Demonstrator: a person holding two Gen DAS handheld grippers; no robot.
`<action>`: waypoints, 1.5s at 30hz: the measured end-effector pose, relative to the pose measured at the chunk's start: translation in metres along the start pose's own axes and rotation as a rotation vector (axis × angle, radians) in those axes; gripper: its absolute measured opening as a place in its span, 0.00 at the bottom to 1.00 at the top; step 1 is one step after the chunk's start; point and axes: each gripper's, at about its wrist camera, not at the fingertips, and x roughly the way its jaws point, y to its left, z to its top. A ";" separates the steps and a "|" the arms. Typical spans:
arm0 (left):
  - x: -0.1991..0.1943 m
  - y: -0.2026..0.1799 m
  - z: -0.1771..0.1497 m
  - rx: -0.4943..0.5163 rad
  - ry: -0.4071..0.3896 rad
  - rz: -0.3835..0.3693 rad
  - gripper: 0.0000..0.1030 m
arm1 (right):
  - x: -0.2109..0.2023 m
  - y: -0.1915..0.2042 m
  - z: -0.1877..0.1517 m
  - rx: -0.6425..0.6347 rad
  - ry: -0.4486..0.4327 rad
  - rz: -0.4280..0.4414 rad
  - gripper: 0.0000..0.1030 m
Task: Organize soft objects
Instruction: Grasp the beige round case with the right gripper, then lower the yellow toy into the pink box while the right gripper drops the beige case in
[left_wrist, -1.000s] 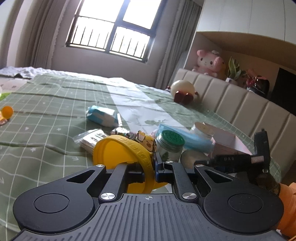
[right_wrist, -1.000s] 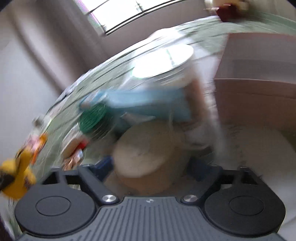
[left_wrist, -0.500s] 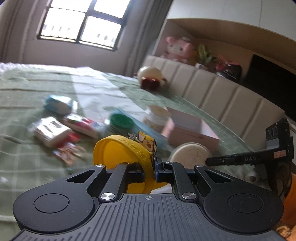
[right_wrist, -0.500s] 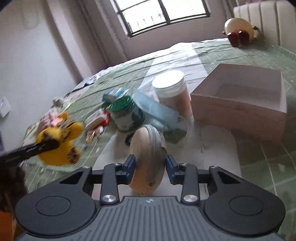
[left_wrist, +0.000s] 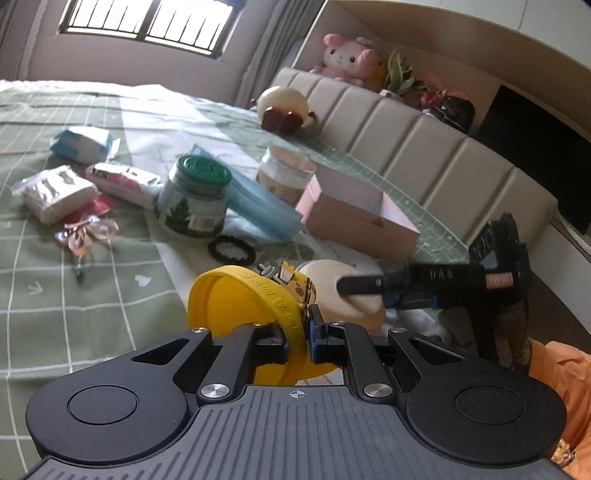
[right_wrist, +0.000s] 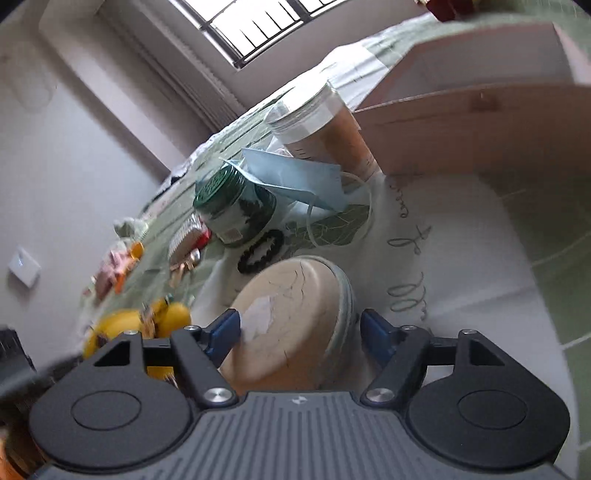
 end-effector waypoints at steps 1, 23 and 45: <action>0.002 0.001 -0.001 -0.005 0.005 -0.002 0.11 | 0.002 0.002 0.000 0.000 0.002 -0.004 0.71; 0.073 -0.087 0.132 0.237 -0.114 -0.062 0.11 | -0.135 0.030 0.110 -0.292 -0.300 -0.183 0.37; 0.286 -0.123 0.230 0.222 0.082 0.233 0.30 | -0.098 -0.094 0.170 -0.198 -0.252 -0.418 0.57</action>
